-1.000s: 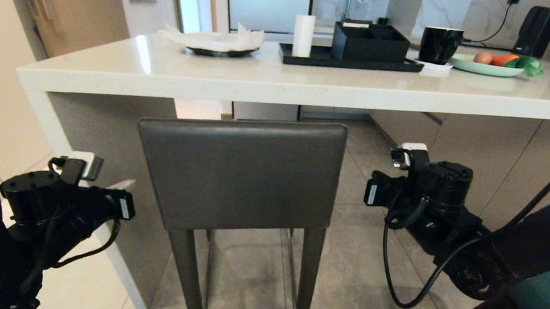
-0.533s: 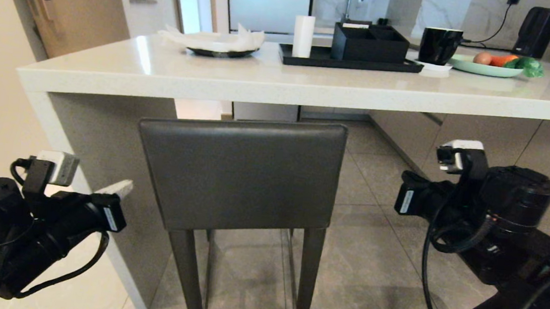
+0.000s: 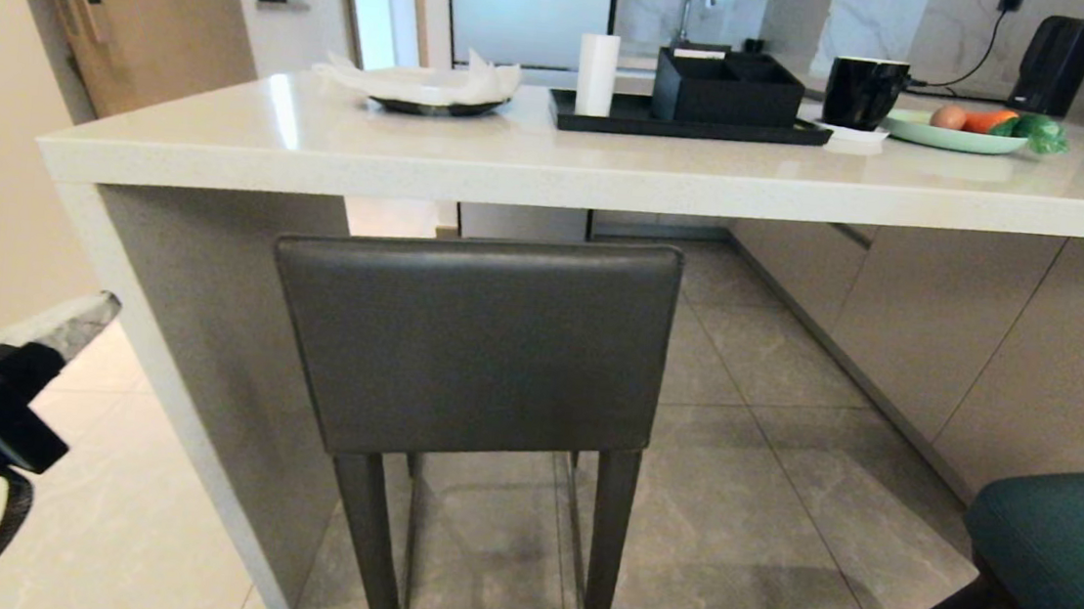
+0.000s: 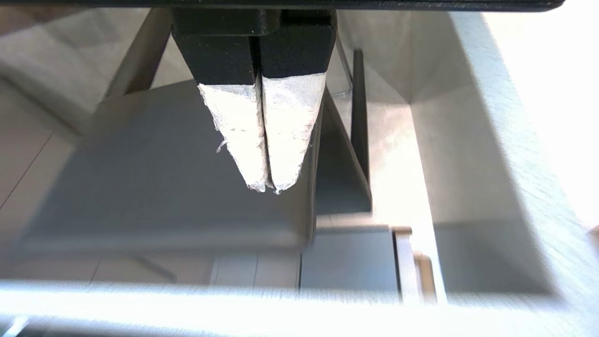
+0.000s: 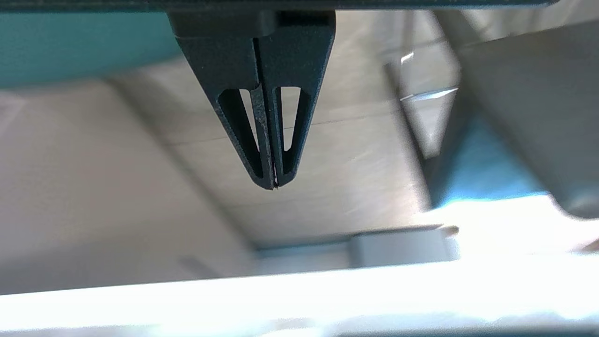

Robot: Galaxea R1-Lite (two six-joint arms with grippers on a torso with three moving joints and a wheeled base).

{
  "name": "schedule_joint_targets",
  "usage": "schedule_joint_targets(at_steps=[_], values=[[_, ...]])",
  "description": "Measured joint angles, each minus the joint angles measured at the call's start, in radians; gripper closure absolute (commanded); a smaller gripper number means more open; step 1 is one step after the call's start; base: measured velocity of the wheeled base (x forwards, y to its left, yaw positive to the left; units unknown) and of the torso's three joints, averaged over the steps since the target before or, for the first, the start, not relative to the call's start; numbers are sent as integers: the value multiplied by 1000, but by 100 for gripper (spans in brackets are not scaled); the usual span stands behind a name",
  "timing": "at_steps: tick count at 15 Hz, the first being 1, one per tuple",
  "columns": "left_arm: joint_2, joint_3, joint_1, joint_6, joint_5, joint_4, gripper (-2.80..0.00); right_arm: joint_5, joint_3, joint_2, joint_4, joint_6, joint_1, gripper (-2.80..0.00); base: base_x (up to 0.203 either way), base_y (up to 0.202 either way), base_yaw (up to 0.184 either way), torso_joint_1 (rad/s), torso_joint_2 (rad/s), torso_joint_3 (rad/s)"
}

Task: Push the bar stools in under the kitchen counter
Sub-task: Push the blue chair back under the dining table

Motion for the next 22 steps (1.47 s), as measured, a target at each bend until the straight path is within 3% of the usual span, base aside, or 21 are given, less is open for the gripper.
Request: schedule_joint_targets(at_steps=[3,6,11,13,17,19,22], values=[[-250,-93,40,3,1,318,0,1,-36,-234,242,-17,-120,0,0,0,0,0,0,0],[-444,-164,87,5,-7,549,0,13,-82,-426,443,-33,-205,0,0,0,0,0,0,0],[-698,-328,135,8,-20,964,0,68,-166,-658,671,-53,-232,0,0,0,0,0,0,0],[-761,-342,167,20,-32,1005,0,132,-188,-737,767,-73,-232,0,0,0,0,0,0,0],[-865,-263,148,75,-55,1026,0,214,-178,-876,888,-80,-234,0,0,0,0,0,0,0],[-937,-207,148,127,-52,1101,0,272,-144,-956,964,-80,-237,0,0,0,0,0,0,0],[-997,-124,148,134,-19,1229,0,300,-45,-1020,1016,-60,-240,0,0,0,0,0,0,0]])
